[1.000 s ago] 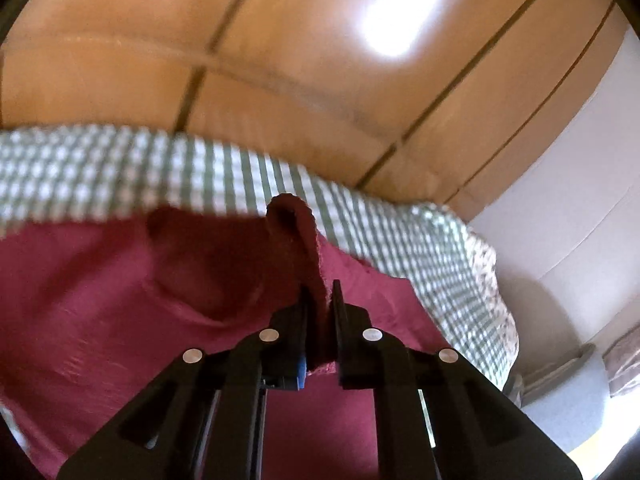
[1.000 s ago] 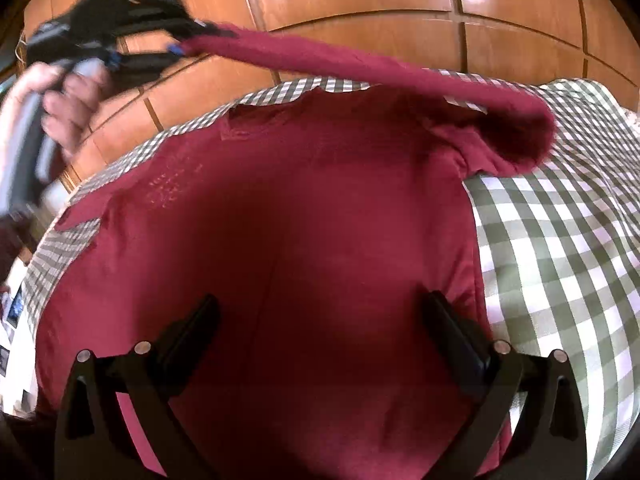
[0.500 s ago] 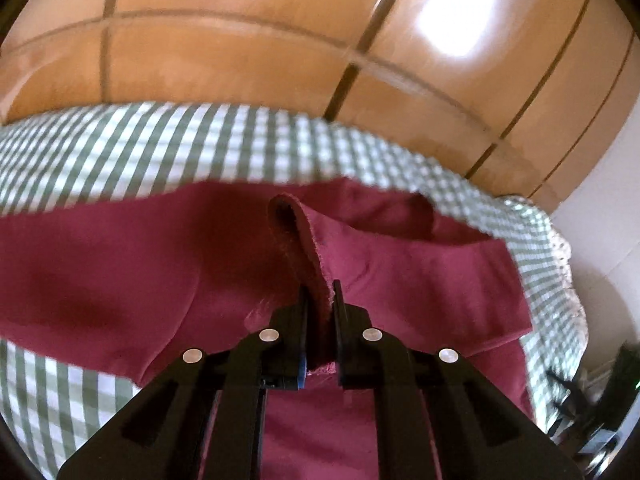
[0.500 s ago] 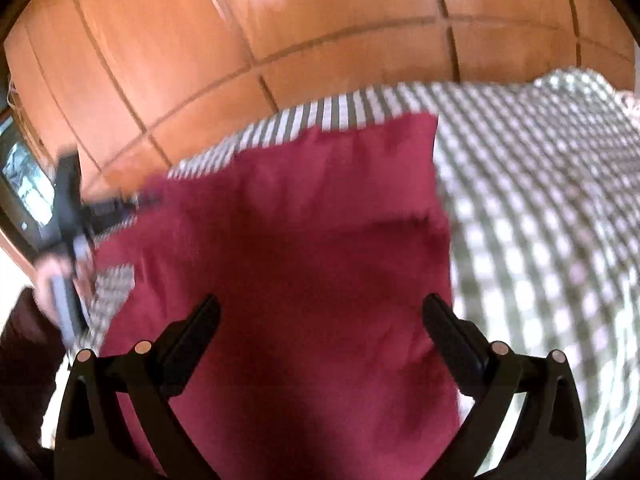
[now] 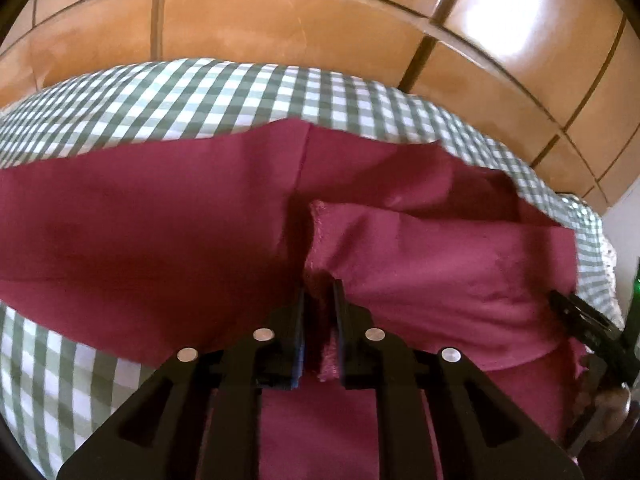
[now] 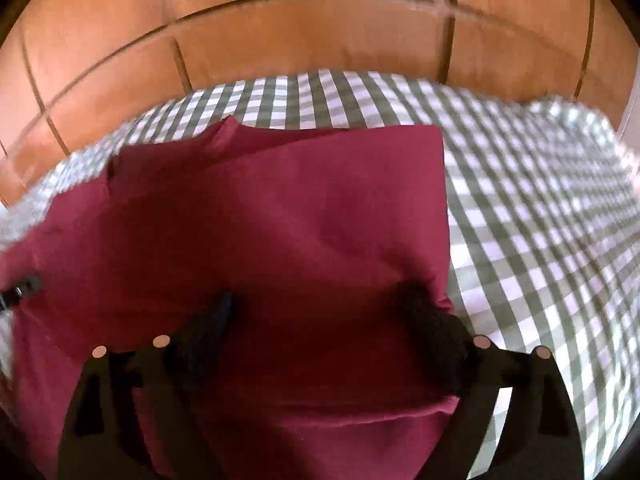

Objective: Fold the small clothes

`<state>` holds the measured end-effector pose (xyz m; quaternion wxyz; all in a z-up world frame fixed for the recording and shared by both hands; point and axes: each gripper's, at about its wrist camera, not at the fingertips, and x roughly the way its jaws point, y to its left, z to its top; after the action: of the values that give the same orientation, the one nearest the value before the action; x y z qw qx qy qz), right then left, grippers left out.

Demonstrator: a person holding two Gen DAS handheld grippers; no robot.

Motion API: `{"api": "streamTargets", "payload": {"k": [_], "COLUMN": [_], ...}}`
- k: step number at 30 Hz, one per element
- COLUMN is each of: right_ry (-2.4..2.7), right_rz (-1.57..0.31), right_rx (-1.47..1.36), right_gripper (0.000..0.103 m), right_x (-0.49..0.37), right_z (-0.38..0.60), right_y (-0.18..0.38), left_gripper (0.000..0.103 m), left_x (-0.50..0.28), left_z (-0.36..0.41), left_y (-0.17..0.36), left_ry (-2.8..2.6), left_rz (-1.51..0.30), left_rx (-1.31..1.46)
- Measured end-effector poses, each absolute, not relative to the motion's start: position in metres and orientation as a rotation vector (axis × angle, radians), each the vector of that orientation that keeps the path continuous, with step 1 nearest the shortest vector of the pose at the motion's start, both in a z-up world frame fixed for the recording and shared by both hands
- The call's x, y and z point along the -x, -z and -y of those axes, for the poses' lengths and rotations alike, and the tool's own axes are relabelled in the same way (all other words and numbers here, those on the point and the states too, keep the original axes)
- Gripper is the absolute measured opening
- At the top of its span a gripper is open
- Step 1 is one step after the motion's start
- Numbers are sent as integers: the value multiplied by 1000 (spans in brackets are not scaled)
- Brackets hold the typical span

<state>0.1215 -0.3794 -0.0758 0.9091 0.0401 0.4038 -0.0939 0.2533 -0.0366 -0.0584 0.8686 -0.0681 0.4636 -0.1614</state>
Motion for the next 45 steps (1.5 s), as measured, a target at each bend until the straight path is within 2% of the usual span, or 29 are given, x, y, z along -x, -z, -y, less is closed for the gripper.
{"api": "streamTargets", "payload": {"k": [4,5,7,8,9,15,20,21,24,31,37,38,40,41,42,44,45], "right_ry": [225,225,228,229,230,244,253,255,265,279,290,291,295,296,297,299,299], "right_rz": [-802,-800,-794,-793,-791,-785,-782,-782,-782,-781,-784,-784,-784,-783,-783,-783,-783], "right_rx": [-36,-37,-30,-29,-29,-14,-7,-6,3,14,23,24,26,26,25,26,25], "right_gripper": [90,91,91,91,91,92,93,93,94,96,97,98,98,99,99,99,100], "right_x": [-118,-118,-115,-114,-114,-117,-116,-115,-115,-115,-117,-117,-117,-117,-117,-117,-117], "right_z": [372,372,371,370,370,367,365,365,364,363,363,363,363,363,363,364,364], "right_y": [81,81,82,82,81,79,79,79,79,79,80,80,80,80,80,81,81], "left_gripper": [13,20,40,56,63,63,63,67,68,68,68,66,55,43,26,9,9], "left_x": [-249,-247,-239,-234,-226,-187,-170,-170,-169,-195,-225,-230,-242,-247,-252,-256,-255], "left_z": [41,40,34,29,22,-37,-131,-149,-206,-306,-342,-343,-346,-345,-346,-343,-340], "left_y": [60,57,50,48,45,34,37,39,40,45,56,56,57,57,59,57,53], "left_ry": [300,284,267,270,265,192,82,44,-71,-196,-252,-265,-269,-277,-283,-291,-293], "left_rz": [-941,-943,-936,-927,-919,-901,-876,-882,-851,-803,-796,-800,-813,-826,-831,-826,-812], "left_rx": [116,118,135,153,176,314,516,548,666,927,1014,997,963,938,925,876,858]}}
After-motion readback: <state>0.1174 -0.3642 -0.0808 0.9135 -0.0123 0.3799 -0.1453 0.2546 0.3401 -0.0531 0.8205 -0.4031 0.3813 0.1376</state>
